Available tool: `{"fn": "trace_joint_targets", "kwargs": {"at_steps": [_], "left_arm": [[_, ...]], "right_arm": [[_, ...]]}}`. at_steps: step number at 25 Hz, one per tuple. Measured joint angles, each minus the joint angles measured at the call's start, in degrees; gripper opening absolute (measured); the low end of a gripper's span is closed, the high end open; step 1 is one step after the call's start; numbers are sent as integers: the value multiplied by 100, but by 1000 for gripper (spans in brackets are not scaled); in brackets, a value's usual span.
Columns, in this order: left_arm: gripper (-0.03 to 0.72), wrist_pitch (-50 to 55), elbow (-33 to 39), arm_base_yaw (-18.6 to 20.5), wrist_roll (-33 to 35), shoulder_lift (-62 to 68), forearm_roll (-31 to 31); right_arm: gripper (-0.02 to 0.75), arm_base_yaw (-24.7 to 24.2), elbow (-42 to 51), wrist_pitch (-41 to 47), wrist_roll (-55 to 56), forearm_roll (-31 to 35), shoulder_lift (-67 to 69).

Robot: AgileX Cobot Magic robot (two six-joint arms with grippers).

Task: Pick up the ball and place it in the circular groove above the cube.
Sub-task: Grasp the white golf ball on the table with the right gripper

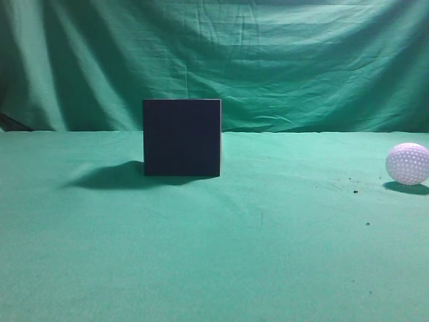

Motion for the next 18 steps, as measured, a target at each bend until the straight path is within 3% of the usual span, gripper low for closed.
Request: {"fn": "trace_joint_targets", "kwargs": {"at_steps": [8,15,18], "left_arm": [[0,0,0,0,0,0,0],[0,0,0,0,0,0,0],[0,0,0,0,0,0,0]], "right_arm": [[49,0,14,-183,13,-1,0],[49,0,14,-2478,294,741,0],[49,0,-283,-2404,342,797,0]]}}
